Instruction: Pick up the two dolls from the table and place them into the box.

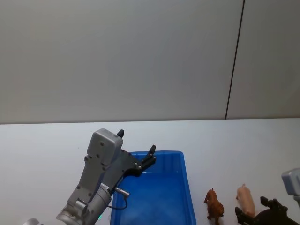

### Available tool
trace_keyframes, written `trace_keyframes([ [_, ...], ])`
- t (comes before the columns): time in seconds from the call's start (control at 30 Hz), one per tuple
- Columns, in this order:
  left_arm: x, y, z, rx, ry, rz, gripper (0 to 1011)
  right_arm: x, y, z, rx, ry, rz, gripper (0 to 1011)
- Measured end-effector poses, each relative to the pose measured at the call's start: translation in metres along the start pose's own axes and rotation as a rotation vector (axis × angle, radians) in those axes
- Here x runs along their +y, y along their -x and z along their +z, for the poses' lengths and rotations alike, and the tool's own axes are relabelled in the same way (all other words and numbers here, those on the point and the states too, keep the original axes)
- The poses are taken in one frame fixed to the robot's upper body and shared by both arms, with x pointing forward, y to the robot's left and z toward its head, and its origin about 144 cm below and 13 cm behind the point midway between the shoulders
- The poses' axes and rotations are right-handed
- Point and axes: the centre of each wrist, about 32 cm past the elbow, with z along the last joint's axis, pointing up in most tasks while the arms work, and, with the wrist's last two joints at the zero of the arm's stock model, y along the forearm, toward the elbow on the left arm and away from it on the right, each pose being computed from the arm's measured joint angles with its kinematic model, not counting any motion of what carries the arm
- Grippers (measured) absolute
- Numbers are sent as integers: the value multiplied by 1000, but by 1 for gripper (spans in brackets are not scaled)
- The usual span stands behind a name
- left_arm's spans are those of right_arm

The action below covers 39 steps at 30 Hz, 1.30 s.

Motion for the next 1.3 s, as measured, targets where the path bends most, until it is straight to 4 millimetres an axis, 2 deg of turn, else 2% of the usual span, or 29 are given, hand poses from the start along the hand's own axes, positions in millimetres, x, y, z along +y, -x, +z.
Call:
trace_keyframes([
  [0.3,0,0,0,0,0,0,1001,7,-1,-4,40,29,4,702],
  [0.33,0,0,0,0,0,0,1001,8,-1,-4,46,31,5,646],
  [0.5,0,0,0,0,0,0,1001,11,-2,-4,61,35,6,510],
  [0.6,0,0,0,0,0,0,1001,12,-2,-4,68,35,5,393],
  [0.9,0,0,0,0,0,0,1001,14,-2,1,64,-9,-14,369],
  [1.3,0,0,0,0,0,0,1001,14,-1,32,18,-132,28,369],
])
